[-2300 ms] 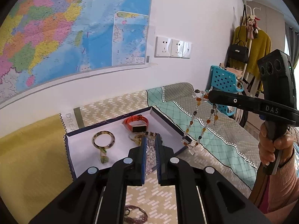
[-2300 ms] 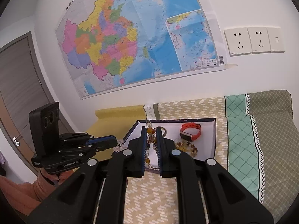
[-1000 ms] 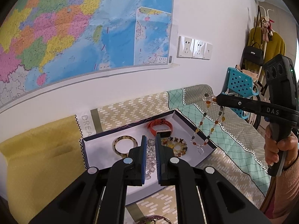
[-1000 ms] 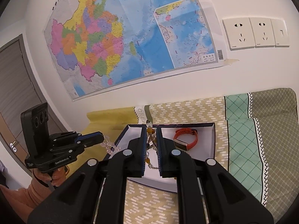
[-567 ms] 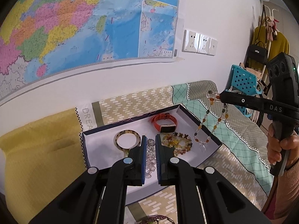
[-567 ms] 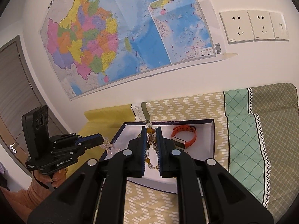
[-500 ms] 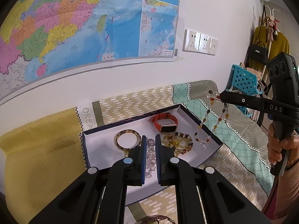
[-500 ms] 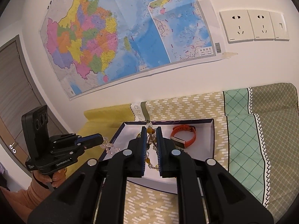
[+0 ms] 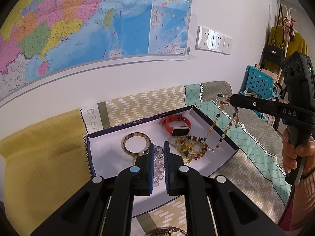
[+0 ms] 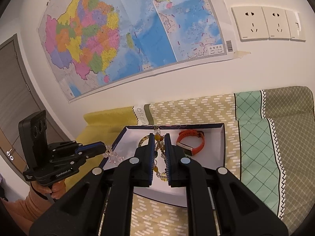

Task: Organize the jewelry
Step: 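Lower the necklace and crystal bracelet into the box and open both tools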

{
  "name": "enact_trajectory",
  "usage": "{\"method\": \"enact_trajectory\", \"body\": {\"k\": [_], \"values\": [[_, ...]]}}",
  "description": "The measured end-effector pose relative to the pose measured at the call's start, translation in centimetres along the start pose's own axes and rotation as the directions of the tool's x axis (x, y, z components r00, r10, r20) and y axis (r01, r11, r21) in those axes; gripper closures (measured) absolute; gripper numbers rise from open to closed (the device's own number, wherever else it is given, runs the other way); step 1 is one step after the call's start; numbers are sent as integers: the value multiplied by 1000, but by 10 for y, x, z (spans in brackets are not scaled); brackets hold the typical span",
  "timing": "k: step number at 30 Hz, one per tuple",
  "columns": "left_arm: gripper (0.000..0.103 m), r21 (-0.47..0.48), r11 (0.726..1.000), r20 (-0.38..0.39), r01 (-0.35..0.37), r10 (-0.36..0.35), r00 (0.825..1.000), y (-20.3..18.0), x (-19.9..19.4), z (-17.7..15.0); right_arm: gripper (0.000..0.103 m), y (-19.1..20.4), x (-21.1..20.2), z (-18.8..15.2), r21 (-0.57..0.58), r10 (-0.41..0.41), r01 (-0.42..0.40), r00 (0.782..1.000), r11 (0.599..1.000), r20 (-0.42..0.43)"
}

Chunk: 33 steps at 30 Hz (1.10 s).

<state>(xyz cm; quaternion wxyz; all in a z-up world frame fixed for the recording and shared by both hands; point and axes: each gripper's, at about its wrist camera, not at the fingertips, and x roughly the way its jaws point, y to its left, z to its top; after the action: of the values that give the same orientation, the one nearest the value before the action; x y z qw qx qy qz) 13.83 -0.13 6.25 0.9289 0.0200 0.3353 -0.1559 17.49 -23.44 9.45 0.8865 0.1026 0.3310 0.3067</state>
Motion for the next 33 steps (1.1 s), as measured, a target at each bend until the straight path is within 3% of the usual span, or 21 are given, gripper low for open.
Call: {"method": "enact_trajectory", "body": {"k": [33], "values": [[96, -21, 999, -64, -30, 28, 998, 7, 25, -18, 93, -1, 26, -14, 9, 8, -7, 998, 1000, -65]]}}
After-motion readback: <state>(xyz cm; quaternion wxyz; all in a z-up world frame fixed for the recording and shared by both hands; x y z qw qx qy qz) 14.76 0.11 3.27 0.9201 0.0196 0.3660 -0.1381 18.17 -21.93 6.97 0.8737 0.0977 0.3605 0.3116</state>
